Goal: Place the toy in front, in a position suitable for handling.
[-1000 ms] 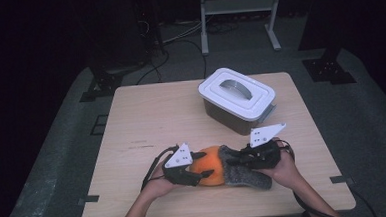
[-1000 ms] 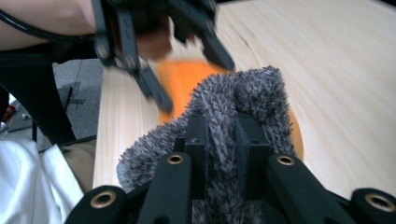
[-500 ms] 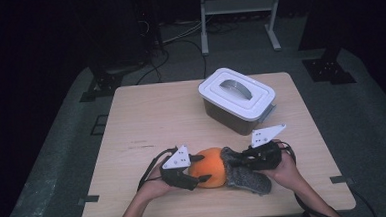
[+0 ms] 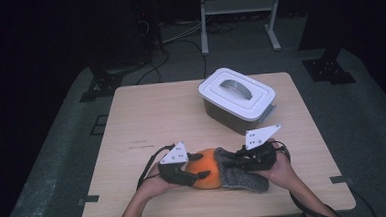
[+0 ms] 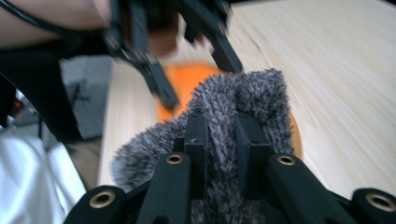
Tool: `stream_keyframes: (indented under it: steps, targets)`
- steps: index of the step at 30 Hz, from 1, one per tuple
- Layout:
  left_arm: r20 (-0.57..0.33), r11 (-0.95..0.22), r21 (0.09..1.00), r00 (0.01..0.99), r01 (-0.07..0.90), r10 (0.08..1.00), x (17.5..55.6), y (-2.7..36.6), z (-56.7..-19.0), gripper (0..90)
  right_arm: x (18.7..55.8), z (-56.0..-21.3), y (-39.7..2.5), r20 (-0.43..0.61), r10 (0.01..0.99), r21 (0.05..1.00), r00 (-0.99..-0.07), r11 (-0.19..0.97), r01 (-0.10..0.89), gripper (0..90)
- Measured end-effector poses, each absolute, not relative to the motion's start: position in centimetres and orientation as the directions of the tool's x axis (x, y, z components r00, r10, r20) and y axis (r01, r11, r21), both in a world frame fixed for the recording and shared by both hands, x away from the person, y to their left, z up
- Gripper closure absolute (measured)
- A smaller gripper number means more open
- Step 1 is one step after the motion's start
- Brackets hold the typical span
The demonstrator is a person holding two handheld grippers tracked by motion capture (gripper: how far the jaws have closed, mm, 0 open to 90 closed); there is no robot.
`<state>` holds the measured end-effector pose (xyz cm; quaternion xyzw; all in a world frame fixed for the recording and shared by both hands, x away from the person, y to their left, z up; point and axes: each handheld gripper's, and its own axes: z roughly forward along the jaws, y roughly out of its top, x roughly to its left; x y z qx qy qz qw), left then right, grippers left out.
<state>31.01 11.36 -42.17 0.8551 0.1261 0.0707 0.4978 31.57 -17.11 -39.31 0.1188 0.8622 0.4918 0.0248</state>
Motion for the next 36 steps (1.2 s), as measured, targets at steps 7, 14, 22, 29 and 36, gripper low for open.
stream_keyframes:
  steps: [7,14,22,29,36]
  targets:
    - [-0.013,-0.467,0.871,0.957,0.154,0.29,31.1,12.0,-42.6,38.7,31.6,-39.8,-16.2,0.092,0.216,0.842,-0.972,0.505,0.191,76.0]
    - [-0.017,-0.47,0.868,0.955,0.162,0.297,31.2,12.4,-42.6,38.7,32.3,-41.0,-18.2,0.122,0.279,0.813,-0.952,0.522,0.257,75.9]
    - [-0.012,-0.468,0.871,0.959,0.149,0.282,31.1,12.3,-42.7,37.6,31.8,-39.7,-17.2,0.131,0.233,0.853,-0.964,0.468,0.229,75.7]
    - [0.003,-0.49,0.863,0.967,0.125,0.253,30.6,11.6,-41.7,25.9,31.6,-40.5,-16.7,0.135,0.209,0.828,-0.969,0.512,0.226,75.5]
    - [-0.012,-0.481,0.865,0.963,0.145,0.269,30.7,11.9,-41.6,24.3,31.5,-40.8,-17.0,0.151,0.187,0.817,-0.971,0.528,0.229,75.3]
